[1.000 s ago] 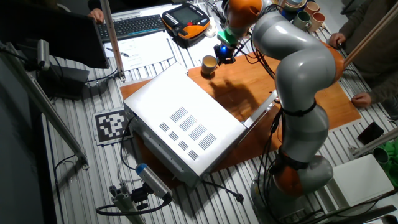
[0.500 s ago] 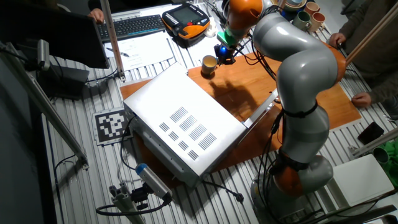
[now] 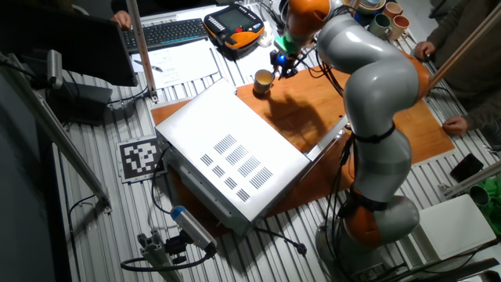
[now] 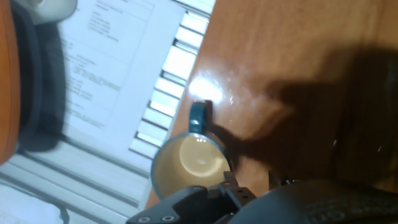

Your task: Put the bowl into the microwave

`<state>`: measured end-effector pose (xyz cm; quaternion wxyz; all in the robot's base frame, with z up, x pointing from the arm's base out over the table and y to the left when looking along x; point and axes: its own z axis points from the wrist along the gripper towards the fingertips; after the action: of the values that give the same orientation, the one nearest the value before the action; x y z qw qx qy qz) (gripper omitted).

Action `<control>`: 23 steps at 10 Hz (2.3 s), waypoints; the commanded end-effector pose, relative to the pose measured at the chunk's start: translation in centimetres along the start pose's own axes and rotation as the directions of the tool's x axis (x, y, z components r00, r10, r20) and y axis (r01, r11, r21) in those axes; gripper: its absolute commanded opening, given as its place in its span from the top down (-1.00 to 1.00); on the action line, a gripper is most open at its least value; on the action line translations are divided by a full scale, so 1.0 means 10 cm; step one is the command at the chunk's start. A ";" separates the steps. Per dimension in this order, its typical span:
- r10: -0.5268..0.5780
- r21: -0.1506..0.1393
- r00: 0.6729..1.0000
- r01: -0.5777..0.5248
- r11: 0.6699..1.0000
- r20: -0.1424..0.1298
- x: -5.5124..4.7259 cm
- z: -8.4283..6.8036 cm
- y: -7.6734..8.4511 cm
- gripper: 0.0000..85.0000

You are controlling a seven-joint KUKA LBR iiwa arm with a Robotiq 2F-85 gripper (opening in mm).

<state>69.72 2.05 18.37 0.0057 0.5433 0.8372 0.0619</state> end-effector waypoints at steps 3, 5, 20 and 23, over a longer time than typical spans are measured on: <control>0.005 -0.006 0.999 -0.005 1.000 -0.045 -0.15 0.10 0.08 0.20; 0.015 -0.020 0.999 -0.016 1.000 -0.045 -0.19 0.17 0.12 0.20; -0.072 0.008 0.996 0.072 0.997 -0.050 -0.19 0.13 0.10 -0.20; -0.040 0.036 0.996 0.043 0.998 -0.085 -0.21 0.18 0.12 -0.20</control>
<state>71.74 0.79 16.53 -0.0398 0.5236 0.8483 0.0686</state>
